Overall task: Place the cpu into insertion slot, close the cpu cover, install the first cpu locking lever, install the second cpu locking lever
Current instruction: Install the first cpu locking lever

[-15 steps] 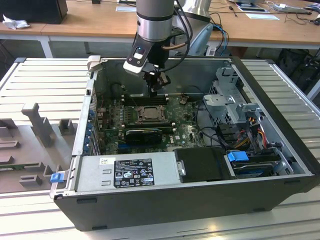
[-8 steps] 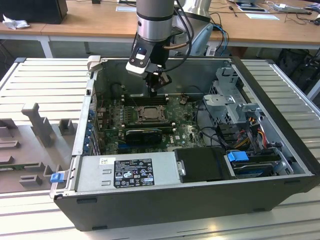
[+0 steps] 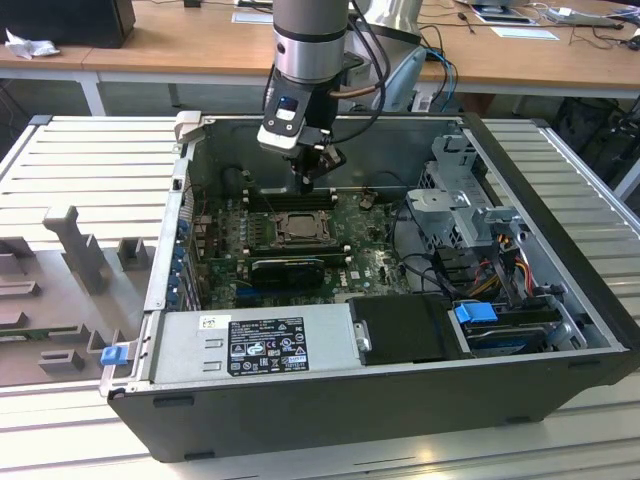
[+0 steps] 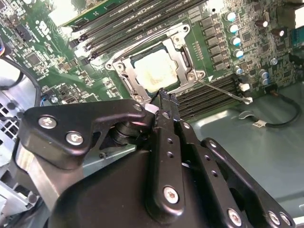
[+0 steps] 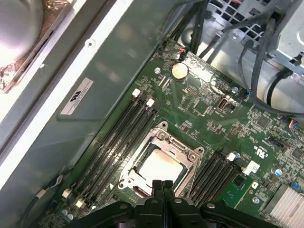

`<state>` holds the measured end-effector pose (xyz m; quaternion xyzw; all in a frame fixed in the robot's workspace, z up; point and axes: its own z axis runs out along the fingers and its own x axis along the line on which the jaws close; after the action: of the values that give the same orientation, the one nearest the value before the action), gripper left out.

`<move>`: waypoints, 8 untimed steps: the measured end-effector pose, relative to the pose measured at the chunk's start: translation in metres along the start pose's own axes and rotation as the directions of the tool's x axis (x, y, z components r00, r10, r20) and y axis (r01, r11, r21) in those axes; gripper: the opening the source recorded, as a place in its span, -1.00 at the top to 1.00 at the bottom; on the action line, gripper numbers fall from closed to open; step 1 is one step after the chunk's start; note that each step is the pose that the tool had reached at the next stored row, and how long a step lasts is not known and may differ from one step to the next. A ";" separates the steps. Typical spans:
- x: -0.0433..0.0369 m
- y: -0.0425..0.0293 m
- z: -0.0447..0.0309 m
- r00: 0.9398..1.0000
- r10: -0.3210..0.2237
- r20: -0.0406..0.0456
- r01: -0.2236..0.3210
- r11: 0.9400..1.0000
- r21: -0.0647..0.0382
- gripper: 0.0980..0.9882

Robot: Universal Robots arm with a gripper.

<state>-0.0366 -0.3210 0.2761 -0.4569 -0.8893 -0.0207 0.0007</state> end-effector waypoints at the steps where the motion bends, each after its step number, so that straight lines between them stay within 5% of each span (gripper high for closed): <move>1: 0.0000 0.0000 0.0000 1.000 -0.009 0.000 0.009 1.000 0.000 0.98; 5: 0.0000 0.0000 0.0000 0.997 -0.071 -0.003 0.071 0.997 0.001 0.98; 8: 0.0000 0.0000 0.0001 0.990 -0.141 -0.005 0.141 0.990 0.003 0.98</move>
<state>-0.0366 -0.3210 0.2760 -0.3928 -0.9194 -0.0206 0.0021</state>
